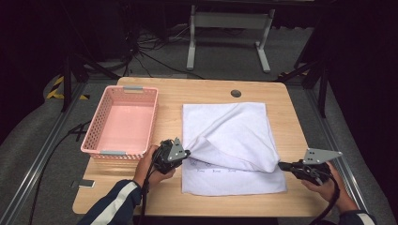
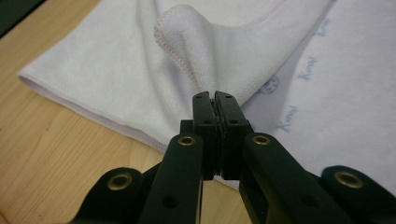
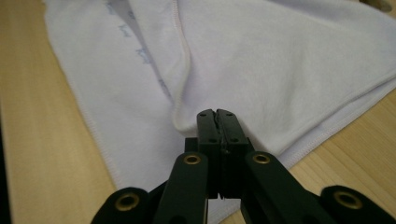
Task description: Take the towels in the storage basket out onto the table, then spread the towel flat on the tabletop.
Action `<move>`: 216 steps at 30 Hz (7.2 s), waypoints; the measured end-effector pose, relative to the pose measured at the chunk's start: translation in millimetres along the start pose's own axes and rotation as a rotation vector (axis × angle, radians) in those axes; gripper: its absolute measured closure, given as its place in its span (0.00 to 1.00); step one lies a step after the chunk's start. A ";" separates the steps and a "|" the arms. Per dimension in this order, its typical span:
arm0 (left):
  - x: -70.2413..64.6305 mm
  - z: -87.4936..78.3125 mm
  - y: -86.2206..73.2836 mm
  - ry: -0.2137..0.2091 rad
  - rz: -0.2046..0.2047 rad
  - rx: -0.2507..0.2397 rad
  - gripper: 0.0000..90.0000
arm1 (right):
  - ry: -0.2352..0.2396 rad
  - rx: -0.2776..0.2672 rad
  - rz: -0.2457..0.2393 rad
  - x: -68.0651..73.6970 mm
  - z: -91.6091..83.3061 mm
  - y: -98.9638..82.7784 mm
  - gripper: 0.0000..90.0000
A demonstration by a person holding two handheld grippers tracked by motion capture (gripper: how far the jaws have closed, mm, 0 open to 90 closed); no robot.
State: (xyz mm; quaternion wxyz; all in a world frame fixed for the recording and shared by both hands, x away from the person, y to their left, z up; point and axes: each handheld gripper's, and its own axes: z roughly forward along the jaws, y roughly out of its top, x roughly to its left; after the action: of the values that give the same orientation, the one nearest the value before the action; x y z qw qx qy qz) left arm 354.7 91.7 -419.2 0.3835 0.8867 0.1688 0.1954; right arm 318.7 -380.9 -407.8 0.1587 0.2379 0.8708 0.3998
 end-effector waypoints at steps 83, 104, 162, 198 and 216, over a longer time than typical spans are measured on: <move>-69.0 10.1 -39.1 -0.147 -0.149 0.115 0.19 | -0.006 0.052 0.030 -22.7 190.0 186.6 0.58; -55.1 10.4 -50.3 -0.083 -0.246 0.122 0.17 | -0.046 0.202 0.099 -20.0 325.0 227.4 0.49; 97.8 120.1 18.1 0.155 -0.506 0.095 0.30 | -0.363 0.220 0.334 -158.5 143.5 84.2 0.55; 133.9 106.0 61.1 0.170 -0.483 -0.004 0.92 | -0.267 0.032 0.318 -166.2 117.4 91.0 0.93; 47.2 14.2 47.8 0.083 -0.267 -0.152 0.90 | -0.076 -0.159 0.107 -90.7 28.5 70.9 0.93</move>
State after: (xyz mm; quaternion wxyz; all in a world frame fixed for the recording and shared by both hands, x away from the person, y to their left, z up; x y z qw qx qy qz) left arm 409.5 73.3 -382.2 0.4649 0.8159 0.2857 0.1914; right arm 428.2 -372.1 -363.2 0.1884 0.2854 0.8159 0.4662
